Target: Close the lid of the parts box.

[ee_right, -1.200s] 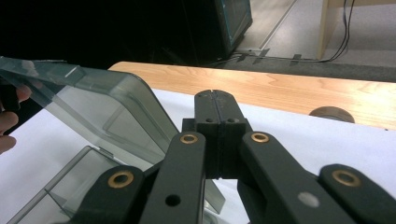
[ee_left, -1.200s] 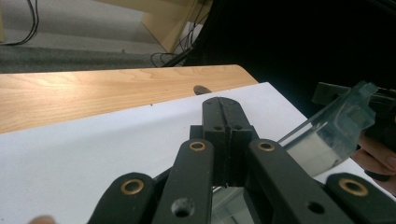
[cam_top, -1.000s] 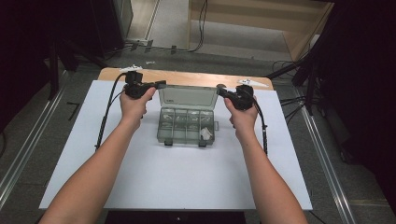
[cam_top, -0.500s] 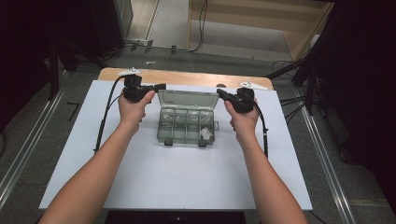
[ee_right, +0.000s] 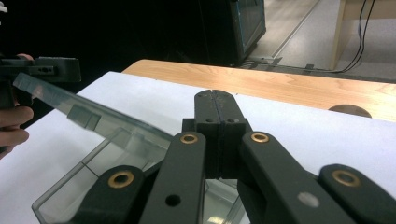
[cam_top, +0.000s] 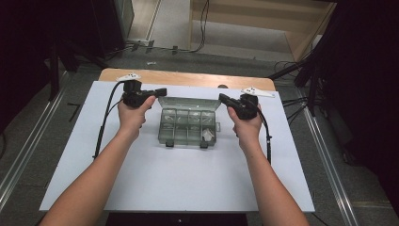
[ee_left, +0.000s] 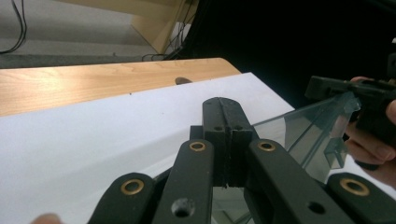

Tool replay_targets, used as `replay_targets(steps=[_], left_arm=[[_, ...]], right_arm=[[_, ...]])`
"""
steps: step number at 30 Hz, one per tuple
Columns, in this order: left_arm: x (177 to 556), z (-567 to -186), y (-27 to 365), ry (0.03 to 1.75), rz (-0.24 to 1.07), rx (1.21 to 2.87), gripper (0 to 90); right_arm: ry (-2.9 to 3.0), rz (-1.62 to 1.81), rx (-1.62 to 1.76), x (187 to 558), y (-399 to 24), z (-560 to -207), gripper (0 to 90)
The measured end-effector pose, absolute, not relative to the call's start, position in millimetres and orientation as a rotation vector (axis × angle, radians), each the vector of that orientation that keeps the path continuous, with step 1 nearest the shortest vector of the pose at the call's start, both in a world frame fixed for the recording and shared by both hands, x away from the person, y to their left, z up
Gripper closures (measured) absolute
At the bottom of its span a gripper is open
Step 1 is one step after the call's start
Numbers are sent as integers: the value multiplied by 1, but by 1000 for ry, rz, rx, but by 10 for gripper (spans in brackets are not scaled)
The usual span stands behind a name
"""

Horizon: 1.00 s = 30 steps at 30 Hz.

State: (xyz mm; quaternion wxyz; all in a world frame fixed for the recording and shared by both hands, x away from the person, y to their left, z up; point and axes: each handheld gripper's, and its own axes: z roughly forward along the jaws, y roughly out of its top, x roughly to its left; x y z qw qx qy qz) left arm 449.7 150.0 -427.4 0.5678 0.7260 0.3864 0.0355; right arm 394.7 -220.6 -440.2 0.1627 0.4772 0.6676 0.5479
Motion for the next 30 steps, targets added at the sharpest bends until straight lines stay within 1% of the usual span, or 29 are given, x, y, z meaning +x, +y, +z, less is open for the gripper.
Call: replay_targets(steps=[20,30], left_arm=[[416,-436,151,858,111,1736,895],[397,-446,155,847,116,1743,894]], right_arm=[[1912,1542,1323,366,-218,-449,876],[1922,1516,1288,349,-215,-457,877]])
